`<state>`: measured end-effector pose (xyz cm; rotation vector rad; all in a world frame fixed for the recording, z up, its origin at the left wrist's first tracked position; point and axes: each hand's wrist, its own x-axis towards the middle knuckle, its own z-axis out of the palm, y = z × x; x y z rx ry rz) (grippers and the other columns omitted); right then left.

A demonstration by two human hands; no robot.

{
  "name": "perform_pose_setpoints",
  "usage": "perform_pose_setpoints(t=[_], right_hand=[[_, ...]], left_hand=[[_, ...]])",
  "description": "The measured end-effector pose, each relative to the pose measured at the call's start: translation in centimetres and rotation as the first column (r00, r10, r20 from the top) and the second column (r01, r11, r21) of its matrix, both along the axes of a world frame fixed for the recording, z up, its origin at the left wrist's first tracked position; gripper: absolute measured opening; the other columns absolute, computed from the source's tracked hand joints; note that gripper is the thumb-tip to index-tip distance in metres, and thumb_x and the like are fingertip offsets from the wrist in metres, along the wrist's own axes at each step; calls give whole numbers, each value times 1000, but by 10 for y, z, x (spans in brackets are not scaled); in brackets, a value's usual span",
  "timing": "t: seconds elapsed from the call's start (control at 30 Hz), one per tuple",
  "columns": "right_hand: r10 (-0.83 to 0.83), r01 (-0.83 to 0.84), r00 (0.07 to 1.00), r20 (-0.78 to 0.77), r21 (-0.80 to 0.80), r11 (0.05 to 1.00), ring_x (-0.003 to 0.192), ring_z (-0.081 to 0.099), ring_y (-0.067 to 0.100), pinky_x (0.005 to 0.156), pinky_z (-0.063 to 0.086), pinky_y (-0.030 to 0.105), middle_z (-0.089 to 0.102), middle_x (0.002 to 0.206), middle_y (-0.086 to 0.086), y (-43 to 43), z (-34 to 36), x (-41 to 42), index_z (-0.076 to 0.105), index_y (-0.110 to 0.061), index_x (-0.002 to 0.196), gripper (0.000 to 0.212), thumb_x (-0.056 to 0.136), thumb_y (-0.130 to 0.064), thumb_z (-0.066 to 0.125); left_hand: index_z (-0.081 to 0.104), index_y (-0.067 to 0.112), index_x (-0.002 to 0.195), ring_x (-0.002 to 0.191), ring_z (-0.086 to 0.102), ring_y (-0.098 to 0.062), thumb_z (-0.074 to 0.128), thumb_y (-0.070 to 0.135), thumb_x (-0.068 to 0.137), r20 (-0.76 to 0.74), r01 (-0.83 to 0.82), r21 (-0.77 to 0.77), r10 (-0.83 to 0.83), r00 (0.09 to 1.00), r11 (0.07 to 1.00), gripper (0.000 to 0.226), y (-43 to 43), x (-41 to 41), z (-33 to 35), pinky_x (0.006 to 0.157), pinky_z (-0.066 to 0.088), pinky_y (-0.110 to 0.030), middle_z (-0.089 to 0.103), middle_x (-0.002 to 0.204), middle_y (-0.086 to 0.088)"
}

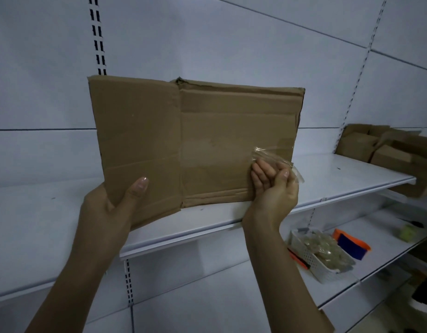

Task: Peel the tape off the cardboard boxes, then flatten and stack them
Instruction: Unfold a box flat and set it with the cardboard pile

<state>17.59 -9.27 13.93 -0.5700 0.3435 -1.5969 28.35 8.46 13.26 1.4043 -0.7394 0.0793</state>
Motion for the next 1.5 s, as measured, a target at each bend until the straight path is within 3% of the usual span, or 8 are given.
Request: perform_pose_setpoints(t=[0.33,0.5,0.63,0.77,0.97,1.23,1.33,1.5], right_hand=[[255,-241,945,-207,89,966,48,62,12,51,54,21,64,54,1,-29,8,-42,60,-11,89,27,103,-15,38],[-332,39,579,-745,-381,924,89,60,13,77,50,23,64,98,5,-63,-8,-63,70,-18,101,23,97,-30,51],[-311,-43,651,-692,-443,895,97,58,1,83,46,19,65,104,-5,-65,-14,-60,67,-18,103,20,99,-23,48],[-388,-50,651,-652,-547,836,92,60,1,82,50,25,68,97,-8,-62,-25,-56,68,-19,102,20,100,-21,48],[-466,-108,676,-571,-703,703,110,53,-6,88,41,8,64,112,-2,-63,-40,-62,68,-21,99,23,95,-29,46],[-458,-341,698,-550,-818,462,123,39,-14,95,35,2,46,141,2,-85,-55,-83,63,-24,114,28,96,-25,42],[-330,-349,763,-556,-784,513,106,58,1,87,47,13,64,117,0,-100,-57,-96,70,-19,106,28,96,-23,45],[455,-636,728,-514,-258,727,69,70,22,59,56,26,72,76,10,-135,-44,-143,77,-31,86,19,81,-34,59]], left_hand=[[52,31,112,85,56,2,59,40,77,30,-25,-22,25,999,999,38,-1,2,0,75,41,-20,59,91,20],[47,18,131,96,55,-9,61,32,85,31,-83,-14,83,996,996,49,-4,5,2,75,40,-13,57,111,7],[1,20,151,127,39,-14,61,22,90,137,-285,129,268,954,950,86,-11,1,4,105,33,-34,35,143,7],[8,5,149,144,0,-41,65,15,84,692,-756,192,460,556,626,87,-37,-21,11,112,6,-60,0,155,-26],[22,17,149,146,3,-31,41,43,92,887,-562,43,226,402,826,65,-146,-93,84,114,-2,-52,13,158,-12],[54,28,125,121,42,-18,56,44,79,845,-673,-5,363,392,740,50,-218,-92,95,109,-11,-59,54,119,6],[54,28,125,121,40,-17,57,43,77,837,-683,-13,382,392,730,50,-219,-94,97,109,-12,-58,54,118,7],[57,26,121,120,46,-16,57,42,75,828,-693,-76,433,357,716,49,-224,-97,95,112,-4,-62,57,115,8]])
